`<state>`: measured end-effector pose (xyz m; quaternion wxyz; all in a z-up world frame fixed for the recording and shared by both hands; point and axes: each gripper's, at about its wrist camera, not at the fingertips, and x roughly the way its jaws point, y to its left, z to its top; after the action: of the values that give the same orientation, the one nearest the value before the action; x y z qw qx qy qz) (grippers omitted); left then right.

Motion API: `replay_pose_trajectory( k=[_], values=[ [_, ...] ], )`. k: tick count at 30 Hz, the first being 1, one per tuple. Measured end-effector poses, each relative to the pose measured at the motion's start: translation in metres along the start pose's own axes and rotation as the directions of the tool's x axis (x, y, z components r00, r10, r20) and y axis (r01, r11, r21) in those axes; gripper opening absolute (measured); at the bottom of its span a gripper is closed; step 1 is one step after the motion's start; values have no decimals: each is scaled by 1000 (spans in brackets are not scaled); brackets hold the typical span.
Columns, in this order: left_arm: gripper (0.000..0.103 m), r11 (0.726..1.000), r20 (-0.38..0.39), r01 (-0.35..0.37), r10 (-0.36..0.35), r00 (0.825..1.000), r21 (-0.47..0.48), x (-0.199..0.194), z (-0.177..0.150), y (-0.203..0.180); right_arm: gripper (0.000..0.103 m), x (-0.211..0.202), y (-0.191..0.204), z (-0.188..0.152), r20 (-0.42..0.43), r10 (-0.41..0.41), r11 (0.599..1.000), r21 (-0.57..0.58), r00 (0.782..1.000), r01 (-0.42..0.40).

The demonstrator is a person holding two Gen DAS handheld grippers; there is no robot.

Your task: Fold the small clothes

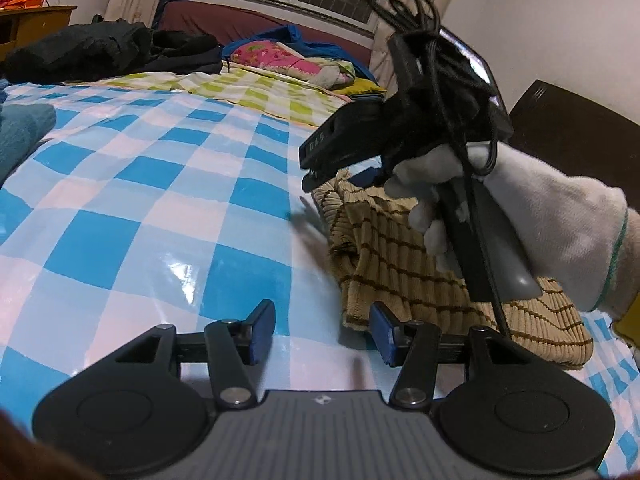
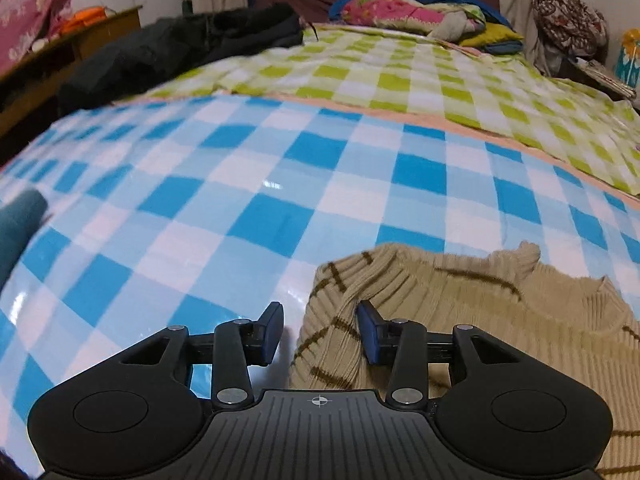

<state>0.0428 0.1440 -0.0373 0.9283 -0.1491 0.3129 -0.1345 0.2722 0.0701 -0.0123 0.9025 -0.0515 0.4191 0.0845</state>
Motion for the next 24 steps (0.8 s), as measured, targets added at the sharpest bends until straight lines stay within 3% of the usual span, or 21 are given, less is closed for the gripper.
replay_pose_trajectory(
  k=[7,13,16,20,24],
  values=[
    [56,1000,1,-9,9,1000,12,0,-3,0,41,-24,-14,-9,57,39,998,53,998,-42],
    [56,999,17,-21,21,1000,47,-3,-6,-8,41,-76,-62,-40,118,53,988,136,992,-69],
    [56,998,22,-26,25,999,65,-4,-9,-16,41,-105,-96,-71,128,33,982,178,991,-56],
    [56,994,26,-18,15,1000,110,-8,-12,-36,41,-143,-143,-114,160,-60,971,239,985,20],
    [56,983,25,-15,11,1000,181,-12,-17,-66,41,-168,-194,-153,172,-115,930,365,978,45]
  ],
)
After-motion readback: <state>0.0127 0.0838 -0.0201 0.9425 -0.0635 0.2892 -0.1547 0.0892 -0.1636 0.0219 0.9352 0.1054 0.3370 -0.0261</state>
